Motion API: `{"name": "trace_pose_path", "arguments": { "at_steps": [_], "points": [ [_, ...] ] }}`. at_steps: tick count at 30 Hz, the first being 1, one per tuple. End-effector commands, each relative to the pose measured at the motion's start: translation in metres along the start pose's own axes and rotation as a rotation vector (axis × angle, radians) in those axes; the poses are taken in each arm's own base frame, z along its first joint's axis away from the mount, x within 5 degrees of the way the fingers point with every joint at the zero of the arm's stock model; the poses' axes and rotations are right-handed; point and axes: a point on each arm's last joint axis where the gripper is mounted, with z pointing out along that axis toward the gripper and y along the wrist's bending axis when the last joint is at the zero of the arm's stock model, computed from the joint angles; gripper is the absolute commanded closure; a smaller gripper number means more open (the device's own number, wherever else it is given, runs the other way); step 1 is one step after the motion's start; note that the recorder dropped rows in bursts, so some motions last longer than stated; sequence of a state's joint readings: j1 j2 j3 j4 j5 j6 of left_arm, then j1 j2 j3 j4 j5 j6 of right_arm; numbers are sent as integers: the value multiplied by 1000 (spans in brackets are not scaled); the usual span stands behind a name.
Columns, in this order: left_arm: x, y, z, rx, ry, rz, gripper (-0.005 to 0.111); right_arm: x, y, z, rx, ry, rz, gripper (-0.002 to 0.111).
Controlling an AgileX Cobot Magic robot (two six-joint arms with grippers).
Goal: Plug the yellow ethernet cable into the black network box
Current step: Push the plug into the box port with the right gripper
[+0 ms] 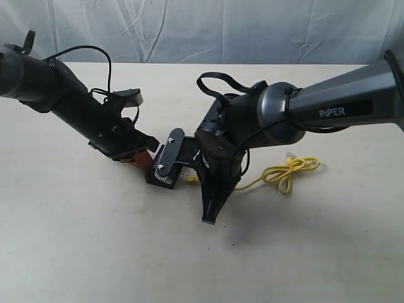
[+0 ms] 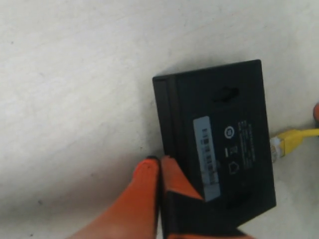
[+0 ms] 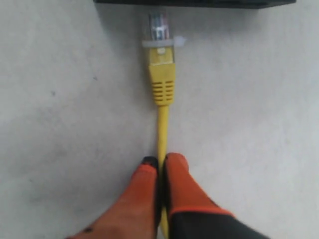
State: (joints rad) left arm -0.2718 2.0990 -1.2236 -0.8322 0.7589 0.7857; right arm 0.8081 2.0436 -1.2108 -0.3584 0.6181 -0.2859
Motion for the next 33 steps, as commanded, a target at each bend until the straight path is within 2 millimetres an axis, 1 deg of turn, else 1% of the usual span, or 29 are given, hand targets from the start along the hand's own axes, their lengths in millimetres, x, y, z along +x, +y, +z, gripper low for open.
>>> {"name": "trace_pose_path", "arguments": {
  "at_steps": [1,5,11,20,33],
  "points": [
    [-1,-1,0,10,-4,-9,107,-3,-2,-4,13,-39,-10,109],
    [-1,-1,0,11,-2,-9,107,-6,-2,-5,21,-67,-6,109],
    [-1,-1,0,10,-4,-9,107,-4,-2,-4,16,-40,-7,109],
    [-1,-1,0,11,-2,-9,107,-3,-2,-4,12,-34,103,109],
    [0,-2,0,25,11,-9,107,-7,-1,-5,-4,-75,136,109]
  ]
}}
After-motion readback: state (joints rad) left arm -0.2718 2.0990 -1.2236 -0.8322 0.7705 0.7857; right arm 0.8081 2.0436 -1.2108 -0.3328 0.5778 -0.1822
